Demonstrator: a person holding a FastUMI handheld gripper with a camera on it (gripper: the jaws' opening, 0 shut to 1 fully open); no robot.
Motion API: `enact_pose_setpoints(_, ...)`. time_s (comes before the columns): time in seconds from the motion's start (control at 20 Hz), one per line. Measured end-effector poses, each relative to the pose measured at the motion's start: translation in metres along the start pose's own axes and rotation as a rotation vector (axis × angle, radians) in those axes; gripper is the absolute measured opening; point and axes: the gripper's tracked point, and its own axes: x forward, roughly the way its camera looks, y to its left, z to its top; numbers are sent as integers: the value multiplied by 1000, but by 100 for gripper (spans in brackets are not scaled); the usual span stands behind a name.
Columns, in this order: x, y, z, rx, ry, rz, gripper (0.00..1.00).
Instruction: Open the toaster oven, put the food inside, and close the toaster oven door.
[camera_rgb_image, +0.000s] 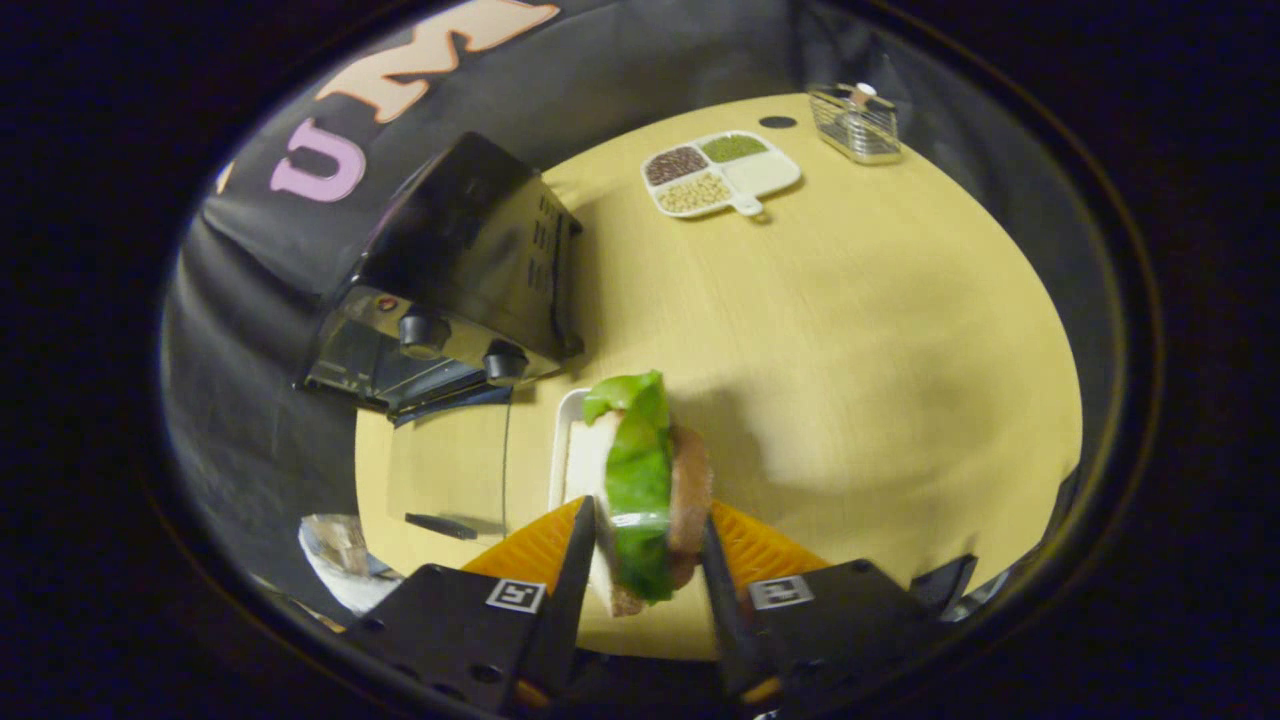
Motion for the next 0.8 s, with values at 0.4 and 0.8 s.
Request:
enact_pose_setpoints(0.4, -31, 13, -2, 113, -142, -14, 38)
enact_pose_setpoints(0.8, -58, 82, -14, 268, -310, 97, 38)
